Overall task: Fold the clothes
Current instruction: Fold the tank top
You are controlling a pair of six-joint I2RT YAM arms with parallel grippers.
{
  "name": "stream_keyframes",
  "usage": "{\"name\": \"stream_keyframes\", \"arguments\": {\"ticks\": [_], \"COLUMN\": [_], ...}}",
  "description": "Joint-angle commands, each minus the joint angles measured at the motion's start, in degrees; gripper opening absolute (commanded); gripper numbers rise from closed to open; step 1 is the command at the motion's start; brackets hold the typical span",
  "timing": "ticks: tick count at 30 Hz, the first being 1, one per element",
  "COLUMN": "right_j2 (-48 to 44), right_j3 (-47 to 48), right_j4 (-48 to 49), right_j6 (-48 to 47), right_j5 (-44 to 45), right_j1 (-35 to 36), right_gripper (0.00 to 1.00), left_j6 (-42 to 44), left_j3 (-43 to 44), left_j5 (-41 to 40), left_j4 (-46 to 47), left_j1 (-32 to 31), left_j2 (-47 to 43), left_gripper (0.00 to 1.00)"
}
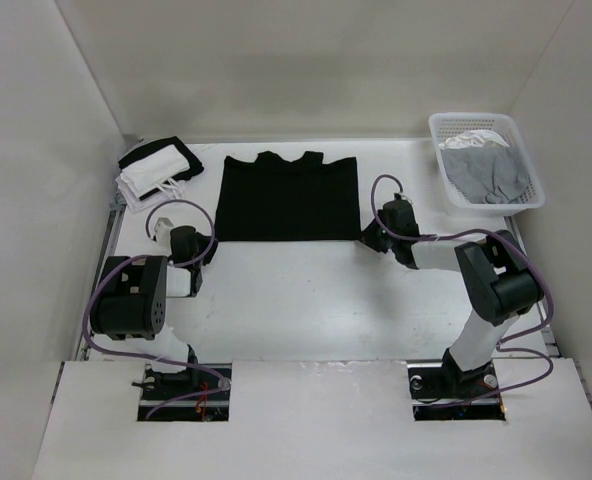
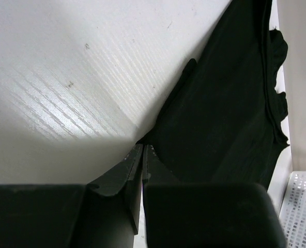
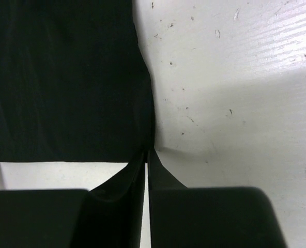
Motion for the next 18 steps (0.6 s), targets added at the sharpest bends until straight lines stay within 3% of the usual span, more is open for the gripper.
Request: {"name": "stream_keyframes", "arguments": {"ticks": [1,6,12,18], "right_j2": [-2.07,-7.6,-17.61,-36.83], "right_j3": [-0.3,-2.5,-4.69,-6.98], "right_j4": [3.04,2.78,-1.43,-11.78], "right_j6": [-0.03,-1.25,-2.57,-4.77], "right_j5": [1.95,4.32,6.17,9.5], "right_j1": [-0.12,-0.04,1.72,6.98], "right_gripper": [0.05,0.03,0.01,0.01], "left_j6": [0.34,1.4,5.61,7.46], "left_j3": [-1.33,-3.26,-4.23,-0.82], "left_j5": [-0.39,-0.48,-3.02,-1.53], "left_j4": [2.15,-0.74,-12.51,-28.76], "left_j1": [0.54,0.18,-1.22,-1.57], "left_j2": [-4.47,-15.44,-34.6,-56.13], "left_gripper": [0.0,0.0,0.0,0.0]}}
